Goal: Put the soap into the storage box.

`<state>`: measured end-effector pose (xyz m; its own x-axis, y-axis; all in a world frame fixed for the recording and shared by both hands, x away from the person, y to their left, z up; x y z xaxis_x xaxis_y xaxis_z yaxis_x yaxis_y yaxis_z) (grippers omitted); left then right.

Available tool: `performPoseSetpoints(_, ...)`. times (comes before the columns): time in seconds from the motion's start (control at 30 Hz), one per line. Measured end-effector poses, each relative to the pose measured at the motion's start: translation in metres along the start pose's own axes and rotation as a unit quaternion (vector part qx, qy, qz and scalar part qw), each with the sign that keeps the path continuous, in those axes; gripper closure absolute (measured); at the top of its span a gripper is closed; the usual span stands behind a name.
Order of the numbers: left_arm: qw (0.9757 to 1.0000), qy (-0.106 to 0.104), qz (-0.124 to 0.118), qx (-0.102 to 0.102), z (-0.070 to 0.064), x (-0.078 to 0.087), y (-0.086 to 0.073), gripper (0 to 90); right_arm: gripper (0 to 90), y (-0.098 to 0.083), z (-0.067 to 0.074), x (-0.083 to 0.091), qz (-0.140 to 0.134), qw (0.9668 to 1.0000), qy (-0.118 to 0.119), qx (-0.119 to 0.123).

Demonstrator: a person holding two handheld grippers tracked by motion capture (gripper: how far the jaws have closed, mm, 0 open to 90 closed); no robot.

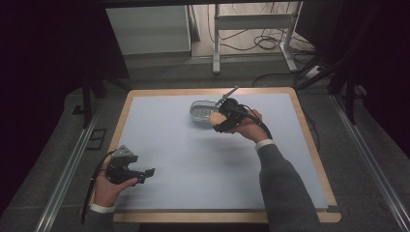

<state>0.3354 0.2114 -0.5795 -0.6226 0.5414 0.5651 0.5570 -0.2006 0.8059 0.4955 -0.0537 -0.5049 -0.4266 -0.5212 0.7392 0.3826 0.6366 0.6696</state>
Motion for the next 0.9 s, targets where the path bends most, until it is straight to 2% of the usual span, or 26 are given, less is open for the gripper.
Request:
performPoseSetpoints(0.17,1.0000,-0.001,-0.001,-0.001,0.000,0.000,0.001,7.3,32.4,0.003,-0.008,-0.002,0.001,1.0000,-0.005,-0.003)
performPoseSetpoints(0.43,1.0000,-0.004,0.001,-0.001,-0.002,-0.001,0.000,7.1,32.4,0.013,-0.017,-0.007,0.007,0.9999,-0.012,0.008)
performPoseSetpoints(0.9,1.0000,-0.002,0.005,-0.003,-0.001,-0.005,-0.001,7.1,32.4,0.027,-0.028,-0.022,0.016,0.9997,-0.004,0.015)
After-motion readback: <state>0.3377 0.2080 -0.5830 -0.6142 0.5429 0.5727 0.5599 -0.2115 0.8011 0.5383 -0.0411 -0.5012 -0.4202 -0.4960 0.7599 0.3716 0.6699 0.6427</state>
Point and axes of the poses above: each handheld gripper's, and its own axes: x roughly backward along the jaws, y roughly out of its top, z roughly to its left, the point moved 10 cm from there along -x, roughly forward along the jaws, and after that the axes turned 9 degrees about -z, right-handed, at the moved point
